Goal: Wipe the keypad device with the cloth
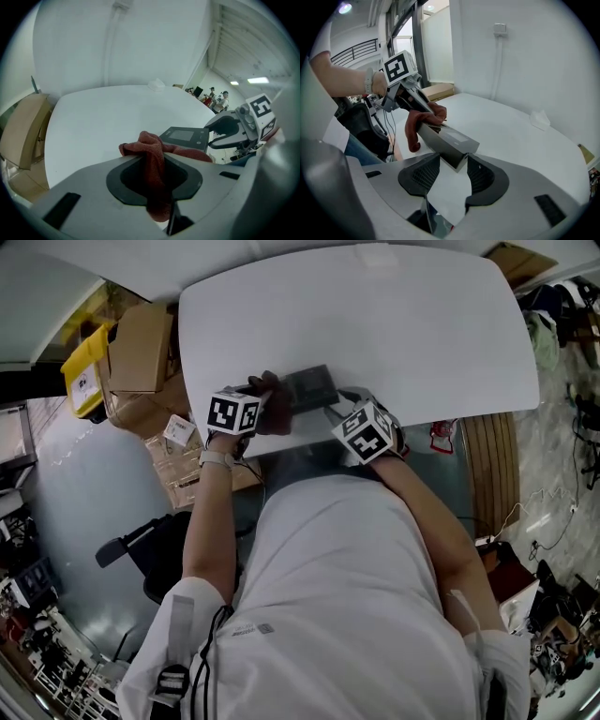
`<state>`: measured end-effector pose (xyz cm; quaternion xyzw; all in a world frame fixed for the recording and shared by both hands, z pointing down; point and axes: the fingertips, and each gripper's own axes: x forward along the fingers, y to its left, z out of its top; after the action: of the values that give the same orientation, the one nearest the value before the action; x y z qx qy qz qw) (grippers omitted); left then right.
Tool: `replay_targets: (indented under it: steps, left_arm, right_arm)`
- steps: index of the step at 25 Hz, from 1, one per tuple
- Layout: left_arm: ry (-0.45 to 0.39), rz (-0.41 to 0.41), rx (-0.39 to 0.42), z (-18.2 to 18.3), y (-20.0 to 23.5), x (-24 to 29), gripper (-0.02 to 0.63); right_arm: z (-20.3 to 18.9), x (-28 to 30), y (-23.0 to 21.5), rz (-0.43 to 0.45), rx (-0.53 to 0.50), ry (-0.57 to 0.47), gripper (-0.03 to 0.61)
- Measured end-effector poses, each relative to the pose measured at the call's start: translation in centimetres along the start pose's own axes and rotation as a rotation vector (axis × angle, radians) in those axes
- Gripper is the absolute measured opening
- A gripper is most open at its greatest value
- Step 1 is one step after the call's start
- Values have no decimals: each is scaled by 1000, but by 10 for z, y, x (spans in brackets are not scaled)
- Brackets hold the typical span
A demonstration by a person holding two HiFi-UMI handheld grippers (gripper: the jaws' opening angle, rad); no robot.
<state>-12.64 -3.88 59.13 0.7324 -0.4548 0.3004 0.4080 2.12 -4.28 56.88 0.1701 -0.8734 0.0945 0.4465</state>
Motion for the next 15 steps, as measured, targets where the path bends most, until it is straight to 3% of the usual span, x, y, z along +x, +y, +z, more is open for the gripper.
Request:
replay_targets:
  steps: [5, 9, 13, 15]
  left_arm:
    - [-145, -22, -86, 5, -5, -27, 77]
    - [-194, 64, -4, 7, -14, -57, 75]
    - [-310, 32, -5, 18, -42, -91, 75]
    - [-362, 31, 4, 24, -55, -110, 75]
  right_arm:
    - [1, -10, 2, 5, 14, -11, 190]
    - [26, -33, 7, 33, 45, -159, 187]
    - [51, -62, 8, 36, 97, -294, 78]
    - [62, -76, 8, 42, 138, -351, 67]
